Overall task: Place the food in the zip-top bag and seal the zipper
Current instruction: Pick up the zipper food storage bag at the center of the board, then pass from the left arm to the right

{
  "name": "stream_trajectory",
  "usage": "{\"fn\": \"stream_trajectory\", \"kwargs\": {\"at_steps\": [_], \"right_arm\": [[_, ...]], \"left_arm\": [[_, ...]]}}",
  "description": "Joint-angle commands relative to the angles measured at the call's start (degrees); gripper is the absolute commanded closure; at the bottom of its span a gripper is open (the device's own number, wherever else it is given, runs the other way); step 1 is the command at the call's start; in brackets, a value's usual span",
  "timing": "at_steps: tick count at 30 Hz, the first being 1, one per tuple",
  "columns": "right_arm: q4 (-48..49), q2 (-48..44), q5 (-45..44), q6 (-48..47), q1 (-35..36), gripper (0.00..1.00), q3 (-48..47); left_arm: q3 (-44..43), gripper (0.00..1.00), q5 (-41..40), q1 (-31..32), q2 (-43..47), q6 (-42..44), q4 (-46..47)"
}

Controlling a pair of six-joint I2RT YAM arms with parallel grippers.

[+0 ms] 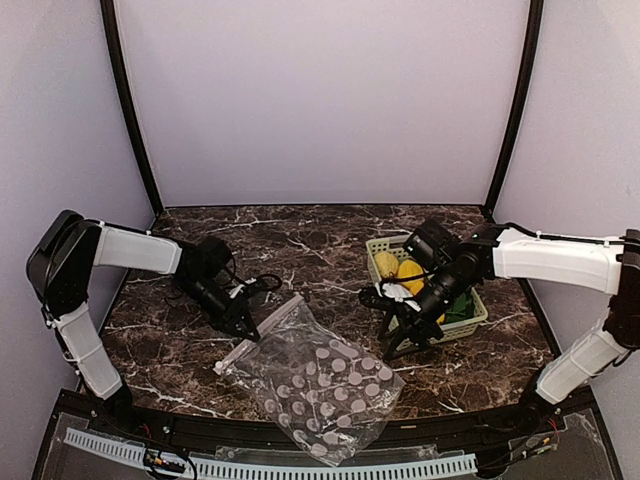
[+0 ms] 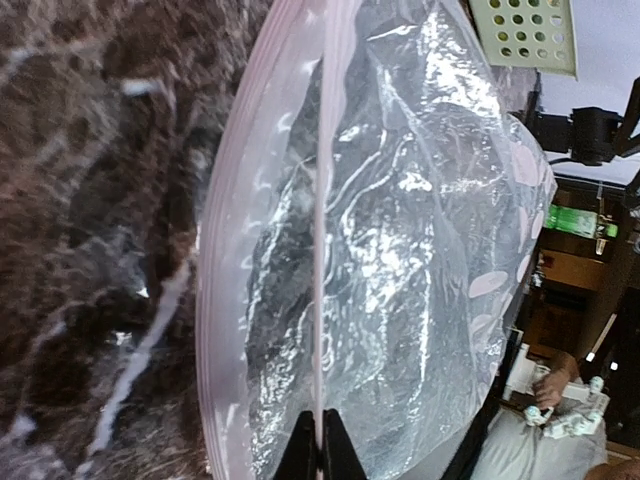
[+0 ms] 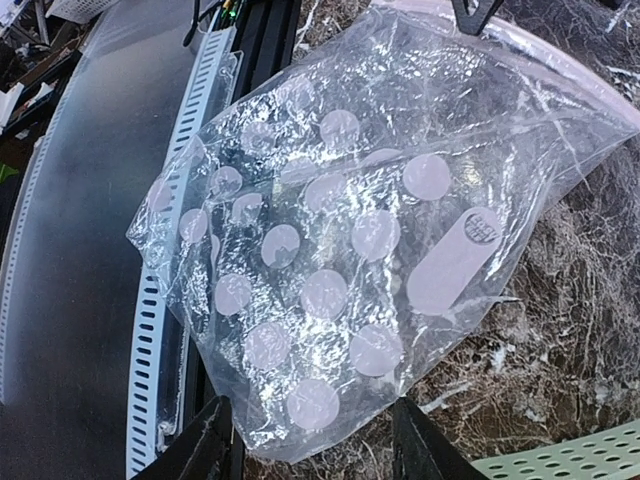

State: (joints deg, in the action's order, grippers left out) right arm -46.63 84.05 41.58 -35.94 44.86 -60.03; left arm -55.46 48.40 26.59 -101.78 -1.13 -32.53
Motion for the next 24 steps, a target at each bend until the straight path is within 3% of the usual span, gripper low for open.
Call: {"fn": "stream_trajectory", "kwargs": {"at_steps": [1, 6, 11, 15, 20, 24], "right_arm": [[0.5, -2.4, -2.8, 0.4, -0.5, 0.48, 0.4], [0.2, -5.0, -2.8, 1.9, -4.7, 0.48, -2.4], [0.3, -6.1, -0.5, 3.5, -7.1, 0.48, -6.2], [2.4, -5.6, 0.0, 5.7, -7.5, 0.48, -6.5], [2.3, -4.7, 2.2, 6.9, -8.2, 0.47, -6.8], [2.2, -5.2, 2.5, 7.2, -9.4, 0.47, -6.3]], "left_arm": [[-7.4, 0.99, -12.3, -0.2, 8.0, -1.0, -5.4], [-21.6, 0.99, -36.2, 0.1, 11.3, -1.3, -20.0], [-40.6, 0.99, -48.4, 2.2, 13.8, 2.0, -34.1], [-46.8, 0.99, -49.1, 8.4, 13.1, 4.5, -37.6], [-43.5, 0.96, -46.2, 21.8, 7.7, 6.3, -35.8], [-41.4, 0.97, -47.0, 27.9, 4.3, 3.6, -29.7]]}}
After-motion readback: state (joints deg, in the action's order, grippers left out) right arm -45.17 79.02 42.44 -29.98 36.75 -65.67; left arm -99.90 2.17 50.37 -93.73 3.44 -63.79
